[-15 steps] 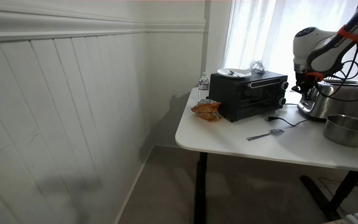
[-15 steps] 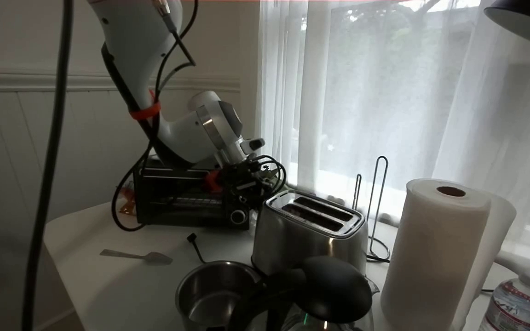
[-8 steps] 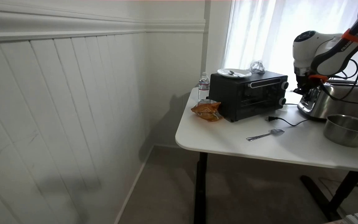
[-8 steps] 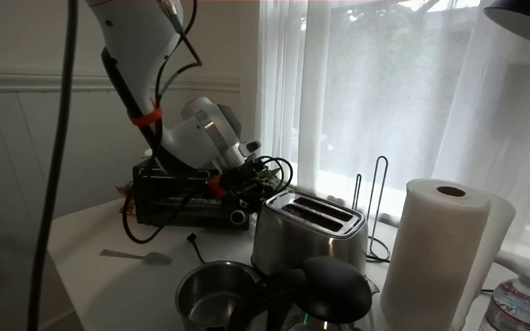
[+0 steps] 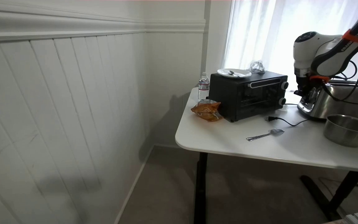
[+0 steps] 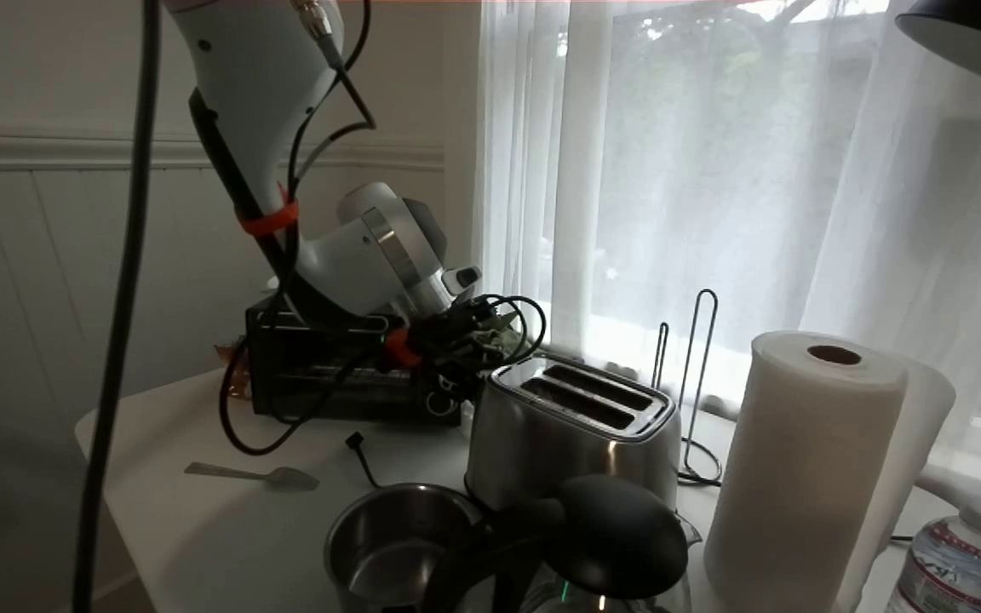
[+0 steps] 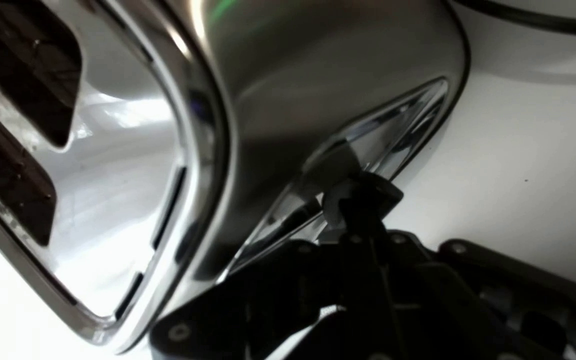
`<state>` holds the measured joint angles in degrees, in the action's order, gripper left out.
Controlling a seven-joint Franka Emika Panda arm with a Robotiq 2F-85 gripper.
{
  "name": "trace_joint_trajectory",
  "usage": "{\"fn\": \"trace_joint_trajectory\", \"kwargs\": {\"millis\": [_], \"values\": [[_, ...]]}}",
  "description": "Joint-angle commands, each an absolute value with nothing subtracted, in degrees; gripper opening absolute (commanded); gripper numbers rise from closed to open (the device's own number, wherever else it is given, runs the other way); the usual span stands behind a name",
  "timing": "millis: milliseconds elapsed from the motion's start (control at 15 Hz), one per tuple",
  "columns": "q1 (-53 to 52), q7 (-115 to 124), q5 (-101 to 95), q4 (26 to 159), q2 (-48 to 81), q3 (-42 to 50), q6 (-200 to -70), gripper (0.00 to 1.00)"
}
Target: Push the toaster lever down
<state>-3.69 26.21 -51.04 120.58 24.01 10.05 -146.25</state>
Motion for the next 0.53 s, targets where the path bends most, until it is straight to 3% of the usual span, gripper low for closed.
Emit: {"fn": "trace_joint_trajectory", "kwargs": {"millis": [0, 467], "values": [[-1.1, 23.2, -46.5, 124.2, 24.8, 8.2, -147.5, 0.0], [-0.7, 23.7, -43.0, 124.7, 25.5, 9.0, -152.0, 0.0]]}}
